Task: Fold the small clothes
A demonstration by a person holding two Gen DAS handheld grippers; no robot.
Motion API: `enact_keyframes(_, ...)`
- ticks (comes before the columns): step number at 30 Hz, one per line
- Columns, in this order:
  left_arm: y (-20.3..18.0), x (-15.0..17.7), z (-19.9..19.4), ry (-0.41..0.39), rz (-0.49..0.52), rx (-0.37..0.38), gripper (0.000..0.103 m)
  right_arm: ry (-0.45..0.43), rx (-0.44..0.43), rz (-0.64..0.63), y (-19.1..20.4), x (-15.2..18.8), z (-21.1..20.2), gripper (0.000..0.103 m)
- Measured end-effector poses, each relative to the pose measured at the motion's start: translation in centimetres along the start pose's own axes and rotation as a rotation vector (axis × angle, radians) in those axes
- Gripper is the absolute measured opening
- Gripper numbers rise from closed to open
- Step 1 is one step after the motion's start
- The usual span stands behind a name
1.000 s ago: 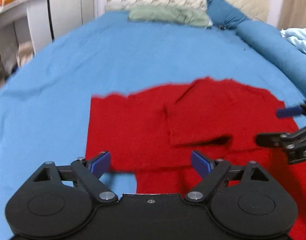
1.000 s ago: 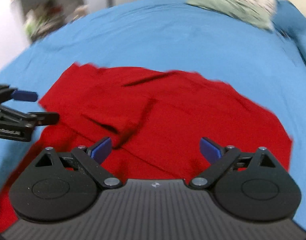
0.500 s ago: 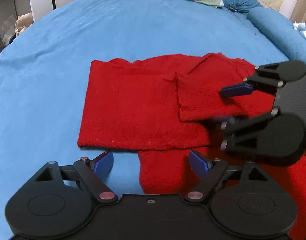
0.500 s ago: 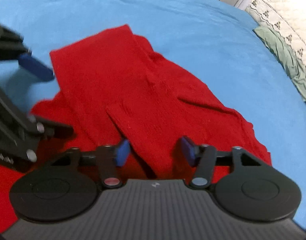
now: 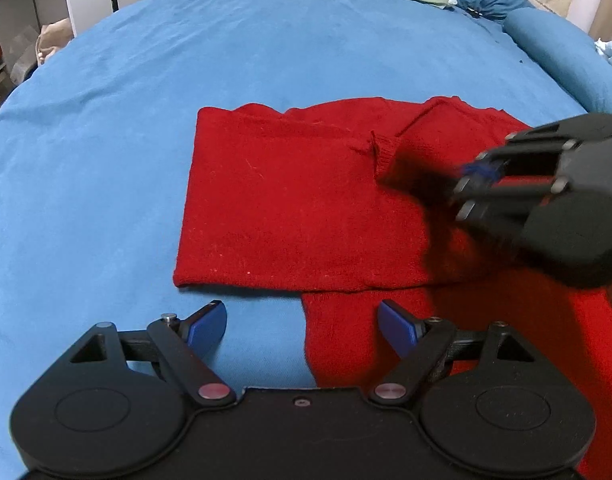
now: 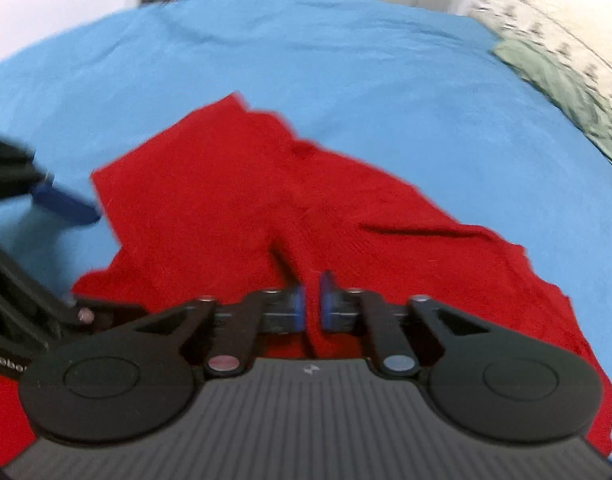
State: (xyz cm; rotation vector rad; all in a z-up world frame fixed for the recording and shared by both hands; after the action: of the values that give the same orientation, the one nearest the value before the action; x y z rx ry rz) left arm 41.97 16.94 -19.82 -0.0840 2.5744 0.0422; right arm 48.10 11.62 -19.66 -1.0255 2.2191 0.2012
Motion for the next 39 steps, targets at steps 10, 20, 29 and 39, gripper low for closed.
enact_keyframes(10,0.6,0.3,0.0,-0.056,-0.052,-0.019,0.082,-0.250,0.229,0.484,-12.8,4.3,-11.2,0.021)
enact_keyframes(20,-0.2,0.1,1.1,-0.181,-0.075,-0.111,0.078,-0.289,0.303,0.749,-19.2,12.8,-14.7,0.020)
enact_keyframes(29,0.3,0.8,0.8,-0.153,-0.098,-0.145,0.077,-0.293,0.331,0.864,-20.5,19.2,-14.5,0.020)
enact_keyframes(39,-4.5,-1.0,-5.2,-0.457,0.139,-0.110,0.093,-0.240,0.444,0.750,-16.6,22.6,-14.7,0.081)
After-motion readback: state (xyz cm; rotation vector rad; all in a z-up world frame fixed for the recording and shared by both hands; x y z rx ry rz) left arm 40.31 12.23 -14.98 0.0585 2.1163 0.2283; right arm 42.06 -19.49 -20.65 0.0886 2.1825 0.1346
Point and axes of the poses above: each gripper's, at about its wrist camera, not at the fingertips, and z roughly the way its jaws point, y to its left, x to its underside, the point moved 2 cm from there along z, roughly the way its jaws point, and after that the axes turned 7 degrees about -x, right-handed, at the moved point
